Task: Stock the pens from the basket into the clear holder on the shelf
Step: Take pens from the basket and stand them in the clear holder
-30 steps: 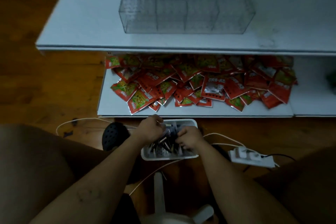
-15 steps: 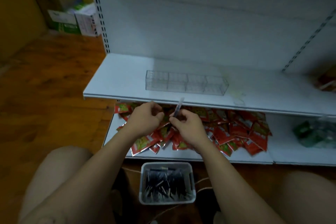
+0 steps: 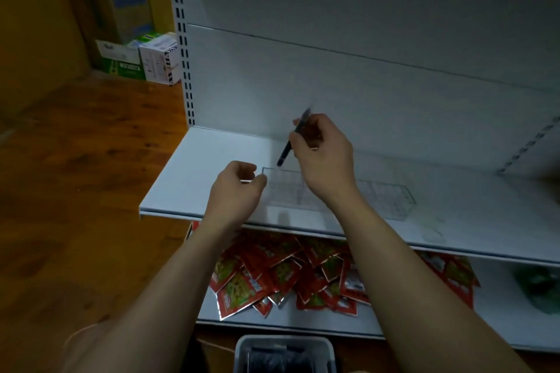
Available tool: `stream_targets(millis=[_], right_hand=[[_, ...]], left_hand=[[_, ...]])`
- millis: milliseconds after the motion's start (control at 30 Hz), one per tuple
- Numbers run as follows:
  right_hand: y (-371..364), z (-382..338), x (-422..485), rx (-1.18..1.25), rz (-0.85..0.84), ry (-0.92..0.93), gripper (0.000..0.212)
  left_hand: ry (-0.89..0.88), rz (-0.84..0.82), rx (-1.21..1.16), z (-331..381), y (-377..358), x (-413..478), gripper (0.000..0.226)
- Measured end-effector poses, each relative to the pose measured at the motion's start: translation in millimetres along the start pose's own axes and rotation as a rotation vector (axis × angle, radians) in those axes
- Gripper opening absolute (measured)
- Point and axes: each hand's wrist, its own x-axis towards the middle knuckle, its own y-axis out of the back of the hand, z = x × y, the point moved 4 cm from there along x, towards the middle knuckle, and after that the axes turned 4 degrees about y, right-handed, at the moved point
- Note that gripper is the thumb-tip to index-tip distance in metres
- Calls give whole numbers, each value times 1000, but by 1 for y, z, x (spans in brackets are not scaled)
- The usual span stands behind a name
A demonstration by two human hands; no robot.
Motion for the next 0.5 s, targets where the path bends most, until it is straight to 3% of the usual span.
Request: stream_targets(millis=[367,500], right_hand=[[-39,44,32,-124,-131,-45,9],[-49,57,26,-280,-329,-52,4]], left_hand=[[208,-89,-51,-23,-18,45,25],[197,-77,-55,-23,-20,47,15]])
